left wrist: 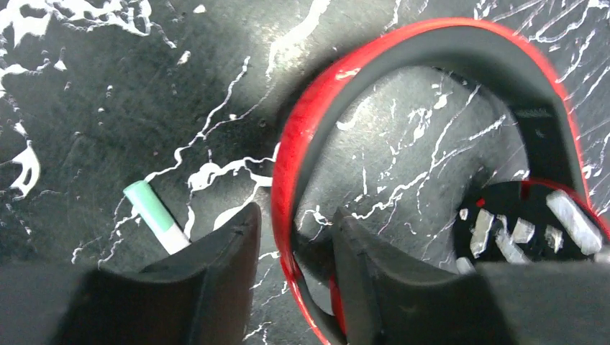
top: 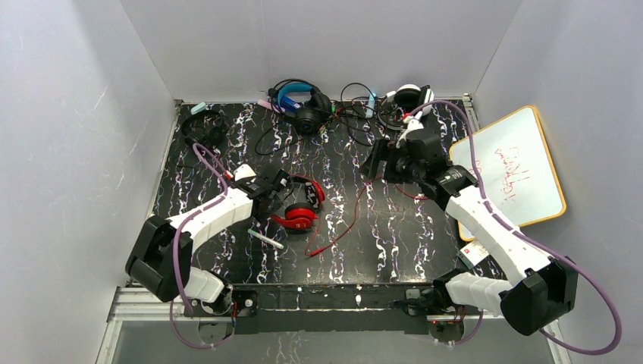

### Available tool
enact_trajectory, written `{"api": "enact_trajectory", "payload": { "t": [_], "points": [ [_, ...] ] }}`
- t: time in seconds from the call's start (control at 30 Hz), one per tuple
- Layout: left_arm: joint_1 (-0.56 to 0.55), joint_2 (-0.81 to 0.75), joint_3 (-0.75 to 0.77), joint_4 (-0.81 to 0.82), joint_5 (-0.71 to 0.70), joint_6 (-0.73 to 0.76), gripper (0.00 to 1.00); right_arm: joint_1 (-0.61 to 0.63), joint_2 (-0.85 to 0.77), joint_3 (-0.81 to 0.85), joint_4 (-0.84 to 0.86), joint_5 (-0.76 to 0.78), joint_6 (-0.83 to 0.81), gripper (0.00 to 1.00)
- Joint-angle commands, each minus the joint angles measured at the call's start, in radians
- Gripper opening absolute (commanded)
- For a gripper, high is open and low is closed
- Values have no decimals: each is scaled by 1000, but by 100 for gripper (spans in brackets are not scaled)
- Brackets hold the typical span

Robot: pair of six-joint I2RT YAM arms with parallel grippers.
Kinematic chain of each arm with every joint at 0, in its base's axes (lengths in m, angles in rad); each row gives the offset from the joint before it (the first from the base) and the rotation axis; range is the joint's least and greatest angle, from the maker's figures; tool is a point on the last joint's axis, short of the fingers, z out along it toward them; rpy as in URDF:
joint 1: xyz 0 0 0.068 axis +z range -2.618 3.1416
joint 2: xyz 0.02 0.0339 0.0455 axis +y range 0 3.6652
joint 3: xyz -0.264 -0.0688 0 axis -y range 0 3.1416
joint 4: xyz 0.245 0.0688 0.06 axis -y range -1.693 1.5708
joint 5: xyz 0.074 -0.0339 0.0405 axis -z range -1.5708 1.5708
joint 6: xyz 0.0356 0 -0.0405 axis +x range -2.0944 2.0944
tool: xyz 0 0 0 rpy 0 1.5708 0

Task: Wrap the headphones
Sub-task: Pick up the headphones from the center of the board.

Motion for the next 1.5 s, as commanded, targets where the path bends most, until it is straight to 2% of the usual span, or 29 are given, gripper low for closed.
{"api": "enact_trajectory", "payload": {
  "t": [0.0,0.03,0.1,0.27,0.33,0.47,0.53,0.57,0.7,0.73,0.87,0.97,1.1,1.3,1.47],
  "points": [
    [-6,25,27,35,-10,-44,53,44,29,-4,34,-64,-49,99],
    [-6,30,41,27,-19,-17,63,53,37,-9,35,-63,-44,99],
    [-6,31,80,15,-48,98,73,76,42,-23,42,-51,-35,99],
    [10,19,185,4,-36,479,81,147,44,-71,111,-63,-36,99],
    [39,10,197,15,37,591,83,183,52,-79,138,-42,-41,99],
    [147,-16,185,59,233,722,85,256,96,-63,144,60,11,99],
    [166,-34,177,90,262,792,85,300,119,-66,159,114,81,98],
    [168,-34,181,98,262,816,85,328,130,-77,178,133,119,94],
    [171,10,215,107,286,874,83,382,164,-154,366,42,192,75],
    [171,19,220,110,294,881,83,392,174,-172,413,-3,205,73],
    [172,53,227,112,288,898,83,420,222,-205,483,-11,252,70],
    [175,74,213,106,273,899,81,421,256,-219,513,-42,273,62],
    [175,96,195,119,286,911,81,420,298,-226,527,-53,290,59],
    [179,146,234,79,285,920,80,421,369,-207,527,-36,291,46],
    [189,172,247,75,292,928,80,421,427,-185,526,-52,294,45]
  ]
}}
